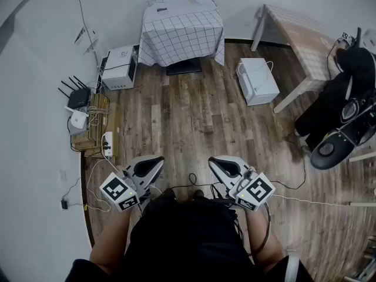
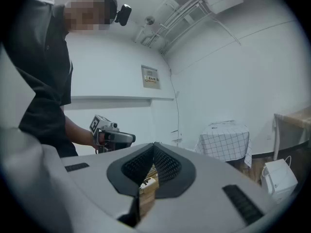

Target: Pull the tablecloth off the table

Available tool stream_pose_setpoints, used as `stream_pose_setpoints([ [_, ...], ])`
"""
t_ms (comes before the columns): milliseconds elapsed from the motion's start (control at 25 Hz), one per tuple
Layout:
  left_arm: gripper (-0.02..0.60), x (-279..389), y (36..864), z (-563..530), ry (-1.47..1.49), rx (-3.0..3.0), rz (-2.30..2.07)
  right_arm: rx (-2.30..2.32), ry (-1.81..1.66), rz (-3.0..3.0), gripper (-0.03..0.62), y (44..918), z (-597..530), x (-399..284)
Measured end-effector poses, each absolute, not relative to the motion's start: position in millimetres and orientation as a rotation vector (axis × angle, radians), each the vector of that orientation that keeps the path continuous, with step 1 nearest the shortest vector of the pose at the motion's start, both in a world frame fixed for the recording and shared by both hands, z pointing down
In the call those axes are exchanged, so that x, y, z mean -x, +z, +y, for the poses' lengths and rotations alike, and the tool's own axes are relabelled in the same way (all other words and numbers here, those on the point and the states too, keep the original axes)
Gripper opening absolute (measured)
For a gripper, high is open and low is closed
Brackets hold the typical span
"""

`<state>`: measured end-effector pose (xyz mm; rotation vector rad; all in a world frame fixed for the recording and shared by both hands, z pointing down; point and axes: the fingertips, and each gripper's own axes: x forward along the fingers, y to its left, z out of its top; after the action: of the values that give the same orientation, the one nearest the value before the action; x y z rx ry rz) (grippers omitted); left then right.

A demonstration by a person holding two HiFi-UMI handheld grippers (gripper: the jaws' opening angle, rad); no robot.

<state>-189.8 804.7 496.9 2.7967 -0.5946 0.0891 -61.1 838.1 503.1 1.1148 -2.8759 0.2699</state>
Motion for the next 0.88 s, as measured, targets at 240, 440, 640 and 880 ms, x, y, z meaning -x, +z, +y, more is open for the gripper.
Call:
stream_pose_setpoints([
  [240, 0.009, 171.1, 505.4, 814.8, 0.092, -2.760, -0.570, -1.102, 0.288, -2.883, 0.018, 508.0, 847.1, 43.3],
  [440, 0.009, 176.1, 502.4, 813.4, 0.046, -2.724, -0.595, -1.035, 0.312, -2.899, 0.020, 513.3, 849.4, 41.8],
  [640, 0.009, 168.0, 502.4, 818.5, 0.056, -2.731, -0.599, -0.976, 0.338, -2.949, 0.020, 511.6, 847.0, 41.8],
  [880, 0.010, 170.4, 505.9, 817.5, 0.082, -2.746, -0.703, -0.943, 0.349, -2.909, 0.020, 529.6, 837.9, 32.4],
])
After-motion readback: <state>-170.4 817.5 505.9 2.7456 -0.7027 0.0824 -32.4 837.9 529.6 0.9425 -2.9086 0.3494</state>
